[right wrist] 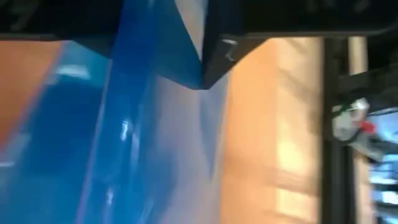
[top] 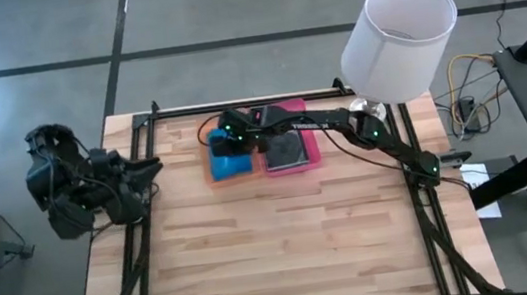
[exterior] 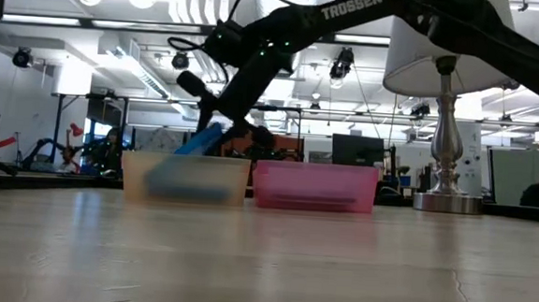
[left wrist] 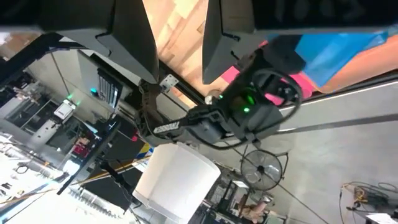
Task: Pick & place jewel cases by type
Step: Put the blue CD case into the orange bin, then return to Home Position
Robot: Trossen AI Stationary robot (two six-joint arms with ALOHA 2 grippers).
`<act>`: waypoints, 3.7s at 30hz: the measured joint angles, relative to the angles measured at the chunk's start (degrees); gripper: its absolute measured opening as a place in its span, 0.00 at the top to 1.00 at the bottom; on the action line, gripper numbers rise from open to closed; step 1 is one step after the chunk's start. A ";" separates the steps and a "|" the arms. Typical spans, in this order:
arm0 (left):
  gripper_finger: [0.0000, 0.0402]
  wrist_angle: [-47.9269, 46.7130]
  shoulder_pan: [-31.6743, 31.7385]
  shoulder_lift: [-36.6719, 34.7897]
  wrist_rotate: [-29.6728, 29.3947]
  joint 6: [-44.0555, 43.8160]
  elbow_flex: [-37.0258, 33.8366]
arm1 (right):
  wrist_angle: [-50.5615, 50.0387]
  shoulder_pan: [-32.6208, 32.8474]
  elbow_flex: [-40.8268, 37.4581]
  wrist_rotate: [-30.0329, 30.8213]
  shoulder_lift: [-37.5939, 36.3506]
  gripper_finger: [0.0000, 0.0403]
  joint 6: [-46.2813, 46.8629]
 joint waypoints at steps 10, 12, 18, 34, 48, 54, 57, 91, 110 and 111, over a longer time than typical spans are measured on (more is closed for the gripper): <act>0.74 -0.05 0.00 -1.32 2.73 -0.49 -3.87 | -14.75 0.37 1.70 7.16 -5.06 0.45 -8.85; 0.74 0.66 -0.02 -1.75 2.92 -1.01 -5.06 | -14.33 0.51 2.12 6.72 -5.29 0.43 -10.09; 0.74 5.05 -0.01 -3.83 3.15 -0.16 -8.57 | -13.51 1.70 3.65 5.90 -5.98 0.42 -16.36; 0.88 66.46 16.34 -16.38 44.05 43.74 -34.48 | -0.71 19.39 -14.26 7.31 -22.07 0.54 -29.49; 0.91 67.23 55.03 -16.02 76.81 35.56 -41.81 | 3.30 18.98 -50.25 29.36 -58.32 0.77 -22.77; 0.91 46.26 61.99 -17.40 75.95 27.24 -37.67 | -10.33 19.19 -53.73 26.84 -74.53 0.80 -10.97; 0.91 50.75 62.08 -18.24 76.21 32.12 -36.83 | -4.22 20.94 -56.66 29.82 -81.16 0.80 -19.49; 0.91 80.25 62.13 -34.02 86.21 38.40 -66.61 | 61.35 15.71 -126.80 10.53 -139.85 0.82 -47.77; 0.91 78.33 61.77 -35.25 86.05 32.35 -66.68 | 59.82 15.72 -126.80 10.76 -138.38 0.80 -47.66; 0.91 78.50 61.68 -36.10 86.07 32.34 -66.68 | 59.72 15.72 -126.80 10.76 -138.60 0.80 -47.65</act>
